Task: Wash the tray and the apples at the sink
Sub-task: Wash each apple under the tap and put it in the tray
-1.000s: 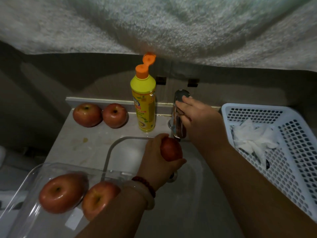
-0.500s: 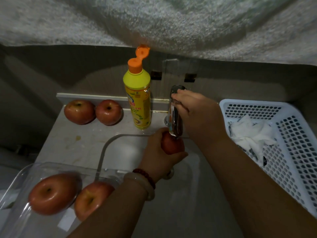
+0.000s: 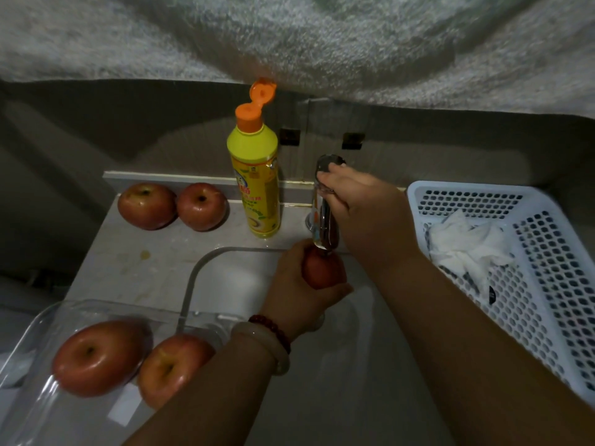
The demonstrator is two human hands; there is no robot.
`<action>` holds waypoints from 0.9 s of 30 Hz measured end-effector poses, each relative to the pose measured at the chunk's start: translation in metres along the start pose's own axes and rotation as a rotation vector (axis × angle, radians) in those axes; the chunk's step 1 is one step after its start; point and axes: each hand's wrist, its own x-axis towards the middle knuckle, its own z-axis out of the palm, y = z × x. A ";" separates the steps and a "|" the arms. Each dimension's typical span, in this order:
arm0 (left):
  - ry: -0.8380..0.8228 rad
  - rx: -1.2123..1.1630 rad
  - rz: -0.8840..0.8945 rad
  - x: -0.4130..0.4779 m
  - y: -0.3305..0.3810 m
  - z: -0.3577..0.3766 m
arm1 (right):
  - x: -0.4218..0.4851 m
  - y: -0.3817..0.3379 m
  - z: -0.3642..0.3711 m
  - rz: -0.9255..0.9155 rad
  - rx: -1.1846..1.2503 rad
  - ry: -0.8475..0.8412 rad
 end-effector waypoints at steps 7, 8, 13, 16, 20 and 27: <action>-0.009 0.015 -0.016 0.000 0.000 -0.002 | -0.004 0.000 -0.001 -0.052 -0.038 -0.005; -0.011 0.017 -0.018 0.000 0.000 -0.002 | -0.004 0.000 -0.001 -0.059 -0.040 -0.009; -0.015 0.021 -0.021 -0.002 0.000 -0.003 | -0.005 0.001 -0.001 -0.081 -0.047 0.013; -0.009 0.027 -0.023 -0.003 0.001 -0.003 | -0.003 0.002 0.001 -0.106 -0.040 0.054; -0.001 0.037 -0.020 -0.004 0.001 -0.003 | -0.002 0.002 0.001 -0.133 -0.042 0.099; 0.023 0.043 -0.007 -0.005 0.001 -0.003 | -0.002 0.003 0.000 -0.103 -0.025 0.098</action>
